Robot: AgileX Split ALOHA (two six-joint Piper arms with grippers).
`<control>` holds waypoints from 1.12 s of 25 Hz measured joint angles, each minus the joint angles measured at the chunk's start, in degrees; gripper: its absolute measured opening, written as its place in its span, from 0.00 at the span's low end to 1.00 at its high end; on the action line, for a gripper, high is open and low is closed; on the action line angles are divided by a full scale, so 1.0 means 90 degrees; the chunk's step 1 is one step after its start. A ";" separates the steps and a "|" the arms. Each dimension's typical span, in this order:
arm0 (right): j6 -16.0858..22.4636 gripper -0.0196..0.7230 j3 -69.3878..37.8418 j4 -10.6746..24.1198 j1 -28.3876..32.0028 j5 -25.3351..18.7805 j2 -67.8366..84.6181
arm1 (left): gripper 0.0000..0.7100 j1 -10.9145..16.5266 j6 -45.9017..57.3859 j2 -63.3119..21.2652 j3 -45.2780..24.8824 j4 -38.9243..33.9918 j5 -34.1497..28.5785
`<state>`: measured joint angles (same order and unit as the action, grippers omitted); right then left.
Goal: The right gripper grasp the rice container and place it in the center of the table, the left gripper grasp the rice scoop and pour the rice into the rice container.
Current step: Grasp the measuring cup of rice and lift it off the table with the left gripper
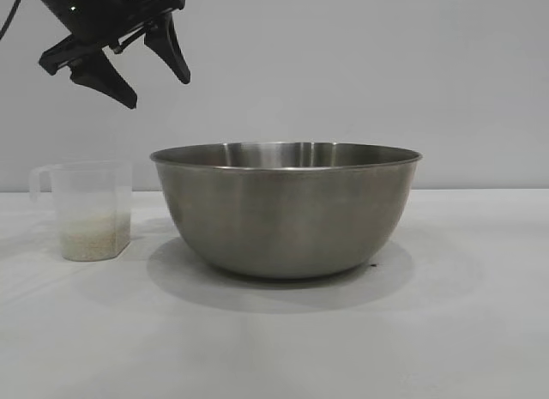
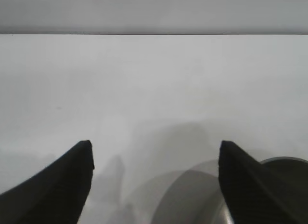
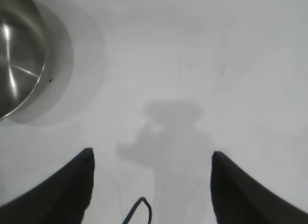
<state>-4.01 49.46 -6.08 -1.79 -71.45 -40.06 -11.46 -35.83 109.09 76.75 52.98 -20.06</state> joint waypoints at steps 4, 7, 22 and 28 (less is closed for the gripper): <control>0.0000 0.62 -0.0783 0.0000 0.0000 0.0095 0.1212 | 0.67 0.0000 0.0000 0.0000 0.0000 0.0000 0.0000; 0.0006 0.62 -0.1251 0.0000 0.0000 0.0122 0.1907 | 0.67 0.0000 0.0000 0.0000 0.0000 0.0000 0.0000; 0.0006 0.62 -0.2328 0.0000 0.0000 0.0592 0.4498 | 0.67 0.0000 0.0000 0.0000 0.0000 -0.0119 0.0012; 0.0006 0.62 -0.2378 0.0000 0.0000 0.0634 0.4552 | 0.67 0.0000 -0.0031 0.0000 0.0000 -0.0789 -0.0205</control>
<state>-3.96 28.05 -6.08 -1.79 -65.75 0.91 -11.46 -36.11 109.09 76.75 45.88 -21.90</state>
